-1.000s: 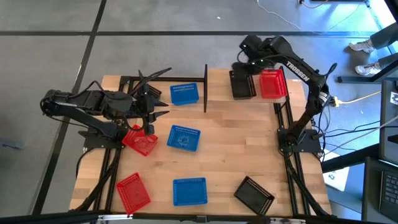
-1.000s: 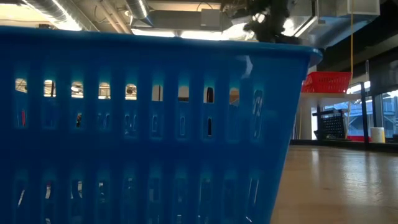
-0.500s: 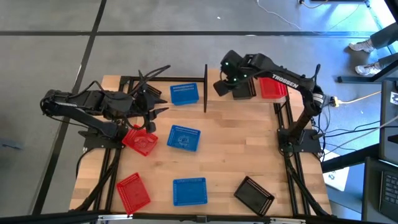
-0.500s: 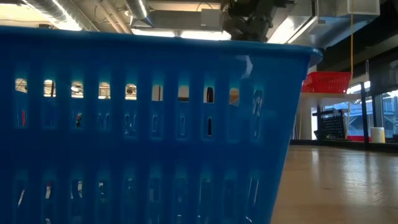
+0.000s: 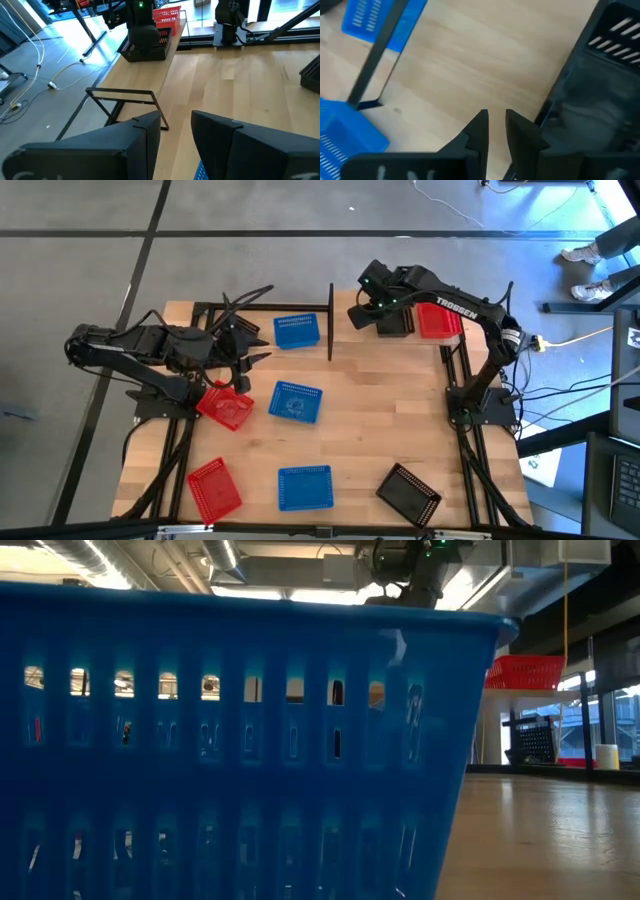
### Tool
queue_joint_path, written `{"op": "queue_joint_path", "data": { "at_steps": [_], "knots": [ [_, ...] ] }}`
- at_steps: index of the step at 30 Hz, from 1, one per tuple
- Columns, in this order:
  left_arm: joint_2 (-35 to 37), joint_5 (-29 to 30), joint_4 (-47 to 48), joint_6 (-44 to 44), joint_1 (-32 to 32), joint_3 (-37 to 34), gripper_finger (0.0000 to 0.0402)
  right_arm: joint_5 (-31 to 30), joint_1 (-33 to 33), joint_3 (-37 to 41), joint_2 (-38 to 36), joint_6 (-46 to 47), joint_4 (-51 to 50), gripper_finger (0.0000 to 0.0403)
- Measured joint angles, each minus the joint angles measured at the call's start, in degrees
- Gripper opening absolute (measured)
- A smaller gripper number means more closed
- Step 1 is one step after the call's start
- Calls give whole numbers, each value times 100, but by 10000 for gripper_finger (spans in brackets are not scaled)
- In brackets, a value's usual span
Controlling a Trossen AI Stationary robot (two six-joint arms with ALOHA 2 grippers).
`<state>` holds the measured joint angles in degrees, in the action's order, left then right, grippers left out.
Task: Stack baskets on shelf by color
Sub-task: Put the middle right black bin on the shelf, then put the center blue bin on the shelf
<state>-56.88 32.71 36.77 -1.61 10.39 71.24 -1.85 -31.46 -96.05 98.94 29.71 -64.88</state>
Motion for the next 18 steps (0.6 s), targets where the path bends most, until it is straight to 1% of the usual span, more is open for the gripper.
{"op": "queue_joint_path", "data": {
  "at_steps": [13,15,18],
  "knots": [
    [0,0,0,8,0,0,102,-166,-52,0,-2,-4,-31,64],
    [0,0,9,157,0,0,102,-77,-52,-24,-22,-16,-41,64],
    [0,2,260,544,0,0,102,168,85,-322,-67,-177,-43,64]
  ]
}}
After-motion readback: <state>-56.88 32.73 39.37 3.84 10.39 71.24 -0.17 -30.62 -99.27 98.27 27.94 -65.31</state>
